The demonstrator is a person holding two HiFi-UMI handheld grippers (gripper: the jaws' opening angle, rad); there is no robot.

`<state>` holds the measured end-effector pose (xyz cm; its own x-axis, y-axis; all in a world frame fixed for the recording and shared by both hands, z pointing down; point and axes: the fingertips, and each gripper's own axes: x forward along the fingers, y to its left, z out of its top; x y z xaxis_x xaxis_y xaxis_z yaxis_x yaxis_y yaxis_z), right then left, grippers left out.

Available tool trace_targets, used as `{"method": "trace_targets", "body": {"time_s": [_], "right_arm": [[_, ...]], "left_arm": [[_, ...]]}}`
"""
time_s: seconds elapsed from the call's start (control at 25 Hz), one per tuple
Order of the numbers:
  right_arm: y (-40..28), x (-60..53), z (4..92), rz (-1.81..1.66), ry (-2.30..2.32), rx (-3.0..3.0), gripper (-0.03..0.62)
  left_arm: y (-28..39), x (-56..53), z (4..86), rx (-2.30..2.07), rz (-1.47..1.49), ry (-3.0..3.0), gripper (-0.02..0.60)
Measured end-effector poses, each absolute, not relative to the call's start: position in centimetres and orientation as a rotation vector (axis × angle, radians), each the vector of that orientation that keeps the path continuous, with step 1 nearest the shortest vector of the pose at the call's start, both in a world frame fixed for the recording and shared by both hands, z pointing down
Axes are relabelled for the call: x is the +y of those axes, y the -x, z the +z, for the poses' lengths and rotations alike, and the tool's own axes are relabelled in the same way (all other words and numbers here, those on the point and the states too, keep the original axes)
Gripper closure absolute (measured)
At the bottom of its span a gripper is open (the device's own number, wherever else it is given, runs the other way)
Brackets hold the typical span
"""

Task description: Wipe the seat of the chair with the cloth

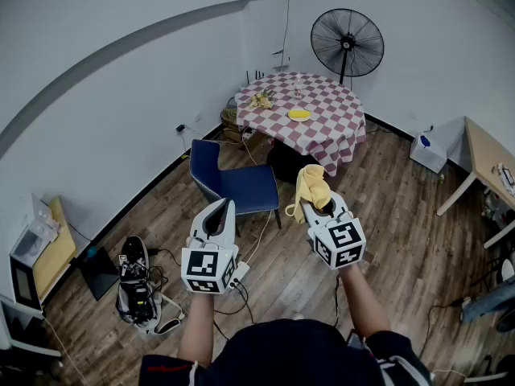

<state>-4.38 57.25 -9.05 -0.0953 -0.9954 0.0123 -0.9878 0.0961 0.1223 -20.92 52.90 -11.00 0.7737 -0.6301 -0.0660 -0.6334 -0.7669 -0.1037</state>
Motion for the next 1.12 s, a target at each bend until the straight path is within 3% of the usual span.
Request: {"method": "trace_targets", "body": {"time_s": [1.12], "right_arm": [[-2.1, 59.6, -6.3, -0.134, -1.915, -2.370, 0.523]], "left_arm": [[14.0, 56.0, -6.9, 1.130, -0.053, 2.828, 0.566]]}}
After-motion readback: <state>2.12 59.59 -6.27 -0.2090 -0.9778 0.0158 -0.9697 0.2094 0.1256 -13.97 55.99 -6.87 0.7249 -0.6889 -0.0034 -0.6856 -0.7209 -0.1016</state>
